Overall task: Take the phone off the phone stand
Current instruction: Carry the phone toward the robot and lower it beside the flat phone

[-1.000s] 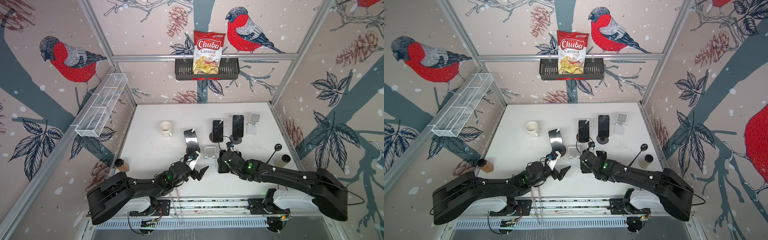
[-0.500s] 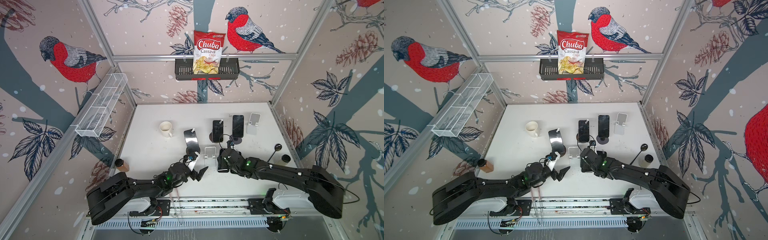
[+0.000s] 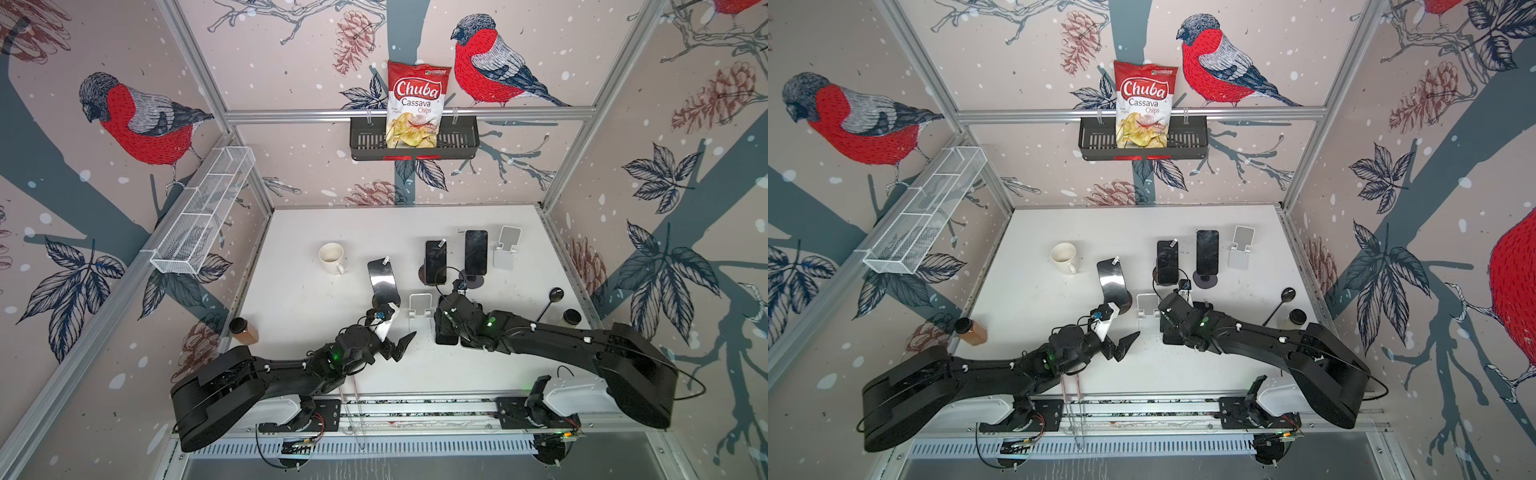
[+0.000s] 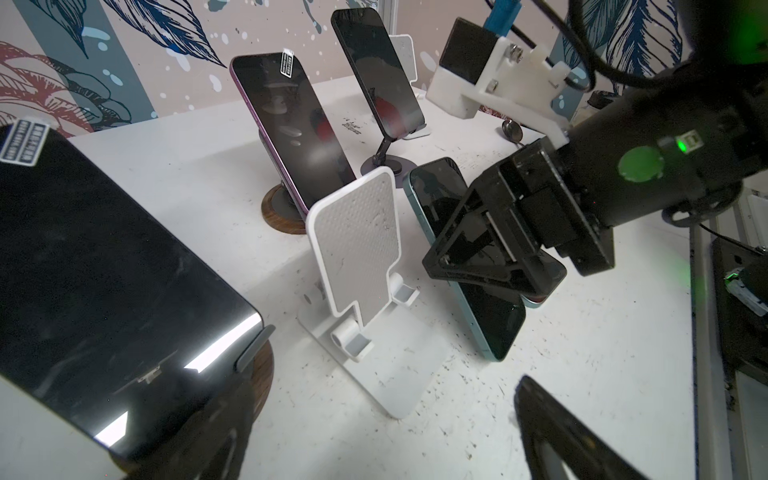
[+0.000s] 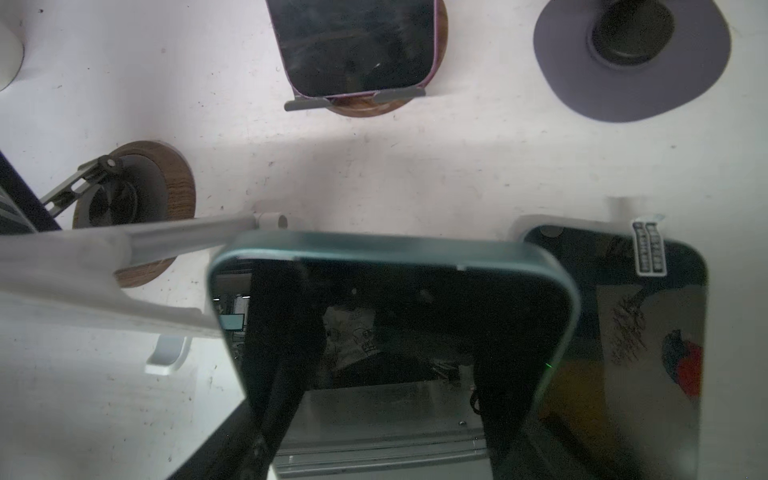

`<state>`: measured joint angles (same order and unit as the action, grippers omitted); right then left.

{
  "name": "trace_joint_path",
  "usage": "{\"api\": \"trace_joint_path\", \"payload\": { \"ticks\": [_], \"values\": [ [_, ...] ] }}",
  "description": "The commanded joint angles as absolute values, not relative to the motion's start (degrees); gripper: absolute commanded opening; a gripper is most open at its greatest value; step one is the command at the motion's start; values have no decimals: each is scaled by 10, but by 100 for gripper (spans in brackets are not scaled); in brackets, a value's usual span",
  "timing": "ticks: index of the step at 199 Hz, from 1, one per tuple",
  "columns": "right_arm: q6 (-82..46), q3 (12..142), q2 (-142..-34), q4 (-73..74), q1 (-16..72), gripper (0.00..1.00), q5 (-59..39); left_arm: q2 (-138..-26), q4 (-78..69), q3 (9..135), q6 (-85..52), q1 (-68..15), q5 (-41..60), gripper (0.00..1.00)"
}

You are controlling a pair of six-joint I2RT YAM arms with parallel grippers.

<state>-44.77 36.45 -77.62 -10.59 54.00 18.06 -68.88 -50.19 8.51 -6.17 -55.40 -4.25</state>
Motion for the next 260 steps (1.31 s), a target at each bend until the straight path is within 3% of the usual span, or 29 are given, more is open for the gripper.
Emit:
{"api": "trace_joint_path", "payload": {
  "ticks": [1,260],
  "values": [
    [-457,375,-784,-124,540,69,189,-681,-522,81,-61,-555,-41,96],
    [-464,407,-854,-158,513,70,151,-703,-536,81,-46,-555,-36,96]
  ]
}}
